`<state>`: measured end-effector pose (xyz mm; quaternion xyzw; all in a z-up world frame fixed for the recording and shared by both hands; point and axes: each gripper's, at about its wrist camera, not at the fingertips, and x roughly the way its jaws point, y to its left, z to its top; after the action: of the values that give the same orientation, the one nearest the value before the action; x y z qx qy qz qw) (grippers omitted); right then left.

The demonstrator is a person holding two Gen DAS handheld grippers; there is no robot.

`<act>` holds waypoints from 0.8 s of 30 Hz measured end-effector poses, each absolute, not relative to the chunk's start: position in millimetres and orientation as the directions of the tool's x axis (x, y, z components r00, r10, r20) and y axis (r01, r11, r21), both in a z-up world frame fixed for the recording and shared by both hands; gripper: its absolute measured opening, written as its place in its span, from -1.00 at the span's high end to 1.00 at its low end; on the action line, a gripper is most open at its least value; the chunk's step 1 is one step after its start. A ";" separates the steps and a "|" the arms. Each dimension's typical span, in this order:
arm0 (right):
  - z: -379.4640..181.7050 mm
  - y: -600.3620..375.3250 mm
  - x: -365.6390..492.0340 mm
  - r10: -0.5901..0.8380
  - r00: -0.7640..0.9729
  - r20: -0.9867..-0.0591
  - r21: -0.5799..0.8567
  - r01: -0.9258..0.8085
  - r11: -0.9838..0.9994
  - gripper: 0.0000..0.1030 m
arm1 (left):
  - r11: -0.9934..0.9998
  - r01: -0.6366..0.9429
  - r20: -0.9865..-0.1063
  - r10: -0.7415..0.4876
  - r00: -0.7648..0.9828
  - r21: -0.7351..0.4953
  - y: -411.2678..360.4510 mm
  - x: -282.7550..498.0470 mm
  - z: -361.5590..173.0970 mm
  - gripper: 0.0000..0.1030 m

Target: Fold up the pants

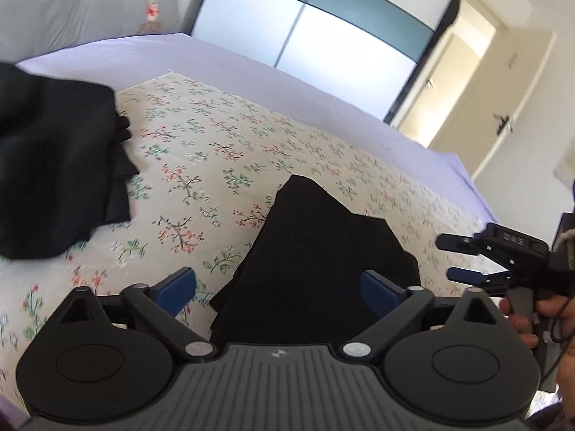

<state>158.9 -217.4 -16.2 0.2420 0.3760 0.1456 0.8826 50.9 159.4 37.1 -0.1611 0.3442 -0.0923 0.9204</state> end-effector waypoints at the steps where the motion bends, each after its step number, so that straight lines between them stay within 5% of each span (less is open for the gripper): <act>1: -18.7 -224.1 154.5 0.439 0.675 -0.593 0.537 -0.074 0.840 -0.70 | 0.937 0.076 -0.614 -0.283 0.737 -0.340 157.2 56.6 37.9 -1.00; 12: -54.1 -252.7 132.2 0.500 0.630 -0.594 0.568 -0.112 0.816 -0.87 | 0.936 0.205 -0.734 -0.352 0.581 -0.287 150.8 135.5 6.6 -1.00; 21: -93.5 -252.0 141.1 0.601 0.578 -0.552 0.665 -0.129 0.735 -0.88 | 0.708 0.185 -0.598 -0.685 0.416 -0.682 196.8 174.0 -52.6 -1.00; 24: -99.5 -249.9 146.9 0.629 0.587 -0.509 0.694 -0.153 0.704 -0.88 | 0.659 0.163 -0.560 -0.724 0.403 -0.734 203.1 177.1 -63.5 -0.83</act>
<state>146.9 -249.9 -99.5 0.3056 0.3895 0.2338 0.8368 177.1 203.1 -63.5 -0.3000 0.4670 -0.2836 0.7820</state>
